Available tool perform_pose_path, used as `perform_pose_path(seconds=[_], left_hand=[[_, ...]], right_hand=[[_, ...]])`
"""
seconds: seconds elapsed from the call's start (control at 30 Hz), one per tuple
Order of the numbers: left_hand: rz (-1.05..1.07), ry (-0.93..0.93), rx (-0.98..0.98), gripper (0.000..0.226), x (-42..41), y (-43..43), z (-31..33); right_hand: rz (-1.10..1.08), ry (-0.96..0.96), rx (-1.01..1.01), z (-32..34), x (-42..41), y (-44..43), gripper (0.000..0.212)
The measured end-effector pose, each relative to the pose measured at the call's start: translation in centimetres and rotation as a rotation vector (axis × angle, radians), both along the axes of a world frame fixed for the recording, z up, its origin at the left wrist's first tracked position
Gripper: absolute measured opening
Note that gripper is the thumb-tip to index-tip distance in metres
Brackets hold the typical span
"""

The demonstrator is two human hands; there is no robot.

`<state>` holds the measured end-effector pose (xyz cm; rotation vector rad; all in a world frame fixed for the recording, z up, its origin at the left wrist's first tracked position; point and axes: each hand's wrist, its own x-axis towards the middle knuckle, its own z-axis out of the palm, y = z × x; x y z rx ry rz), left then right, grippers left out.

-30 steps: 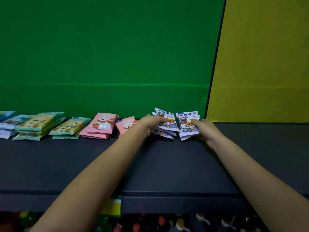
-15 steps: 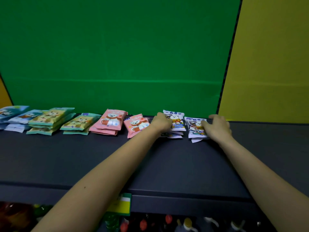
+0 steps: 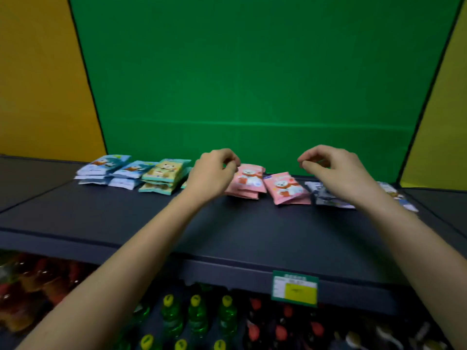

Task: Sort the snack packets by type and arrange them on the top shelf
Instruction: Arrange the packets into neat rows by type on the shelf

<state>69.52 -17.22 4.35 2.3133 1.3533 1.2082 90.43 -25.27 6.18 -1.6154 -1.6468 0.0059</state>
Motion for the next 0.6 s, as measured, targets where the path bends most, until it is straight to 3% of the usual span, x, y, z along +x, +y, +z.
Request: perform_pose_path(seconds=[0.13,0.3,0.6], left_hand=[[0.235,0.124,0.065,0.016,-12.8,0.1,-1.4],[0.410,0.210,-0.018,0.016,-24.6,0.2,-2.8],[0.503,0.243,-0.101,0.018,-34.3,4.2,-4.1]], right_hand=[[0.069,0.000,-0.014,-1.5,-9.8,1.6,0.012],[0.157,-0.019,-0.081,-3.8,-20.4,4.0,0.015],[0.189,-0.044,-0.204,-4.8,-30.1,11.7,0.020]])
